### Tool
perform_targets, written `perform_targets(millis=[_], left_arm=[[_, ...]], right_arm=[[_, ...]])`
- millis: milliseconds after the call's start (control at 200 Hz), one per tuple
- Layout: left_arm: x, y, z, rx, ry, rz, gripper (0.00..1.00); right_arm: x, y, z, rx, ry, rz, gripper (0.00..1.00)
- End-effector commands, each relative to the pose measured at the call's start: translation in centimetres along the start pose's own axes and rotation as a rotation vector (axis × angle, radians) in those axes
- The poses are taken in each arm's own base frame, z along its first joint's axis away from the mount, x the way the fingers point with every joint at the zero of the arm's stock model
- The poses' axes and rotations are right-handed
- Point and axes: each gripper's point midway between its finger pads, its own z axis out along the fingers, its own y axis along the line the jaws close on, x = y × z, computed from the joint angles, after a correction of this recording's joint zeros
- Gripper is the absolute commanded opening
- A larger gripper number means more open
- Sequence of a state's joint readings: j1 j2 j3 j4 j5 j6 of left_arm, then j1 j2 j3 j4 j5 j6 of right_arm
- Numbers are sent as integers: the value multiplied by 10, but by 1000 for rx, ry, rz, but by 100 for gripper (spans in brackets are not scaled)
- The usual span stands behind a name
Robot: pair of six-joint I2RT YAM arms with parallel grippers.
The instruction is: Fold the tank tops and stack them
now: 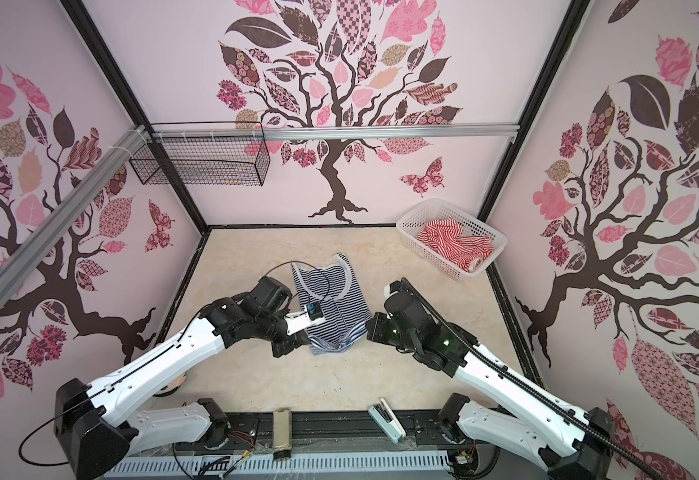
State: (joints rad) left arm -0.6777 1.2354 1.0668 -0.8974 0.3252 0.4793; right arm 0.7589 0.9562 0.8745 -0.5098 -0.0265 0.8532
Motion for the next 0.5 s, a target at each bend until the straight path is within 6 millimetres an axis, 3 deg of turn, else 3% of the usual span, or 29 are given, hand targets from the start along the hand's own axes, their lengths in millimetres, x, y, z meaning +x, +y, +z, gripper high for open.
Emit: perform_targets(millis=[0, 340, 495], left_arm=[[-29, 27, -15, -62, -88, 23, 0], [-33, 104, -8, -109, -111, -86, 0], [-32, 131, -5, -98, -137, -143, 0]], right_arm=[[-28, 15, 5, -39, -40, -50, 0], [-88, 35, 43, -31, -40, -96, 0], [-104, 37, 67, -32, -20, -98, 0]])
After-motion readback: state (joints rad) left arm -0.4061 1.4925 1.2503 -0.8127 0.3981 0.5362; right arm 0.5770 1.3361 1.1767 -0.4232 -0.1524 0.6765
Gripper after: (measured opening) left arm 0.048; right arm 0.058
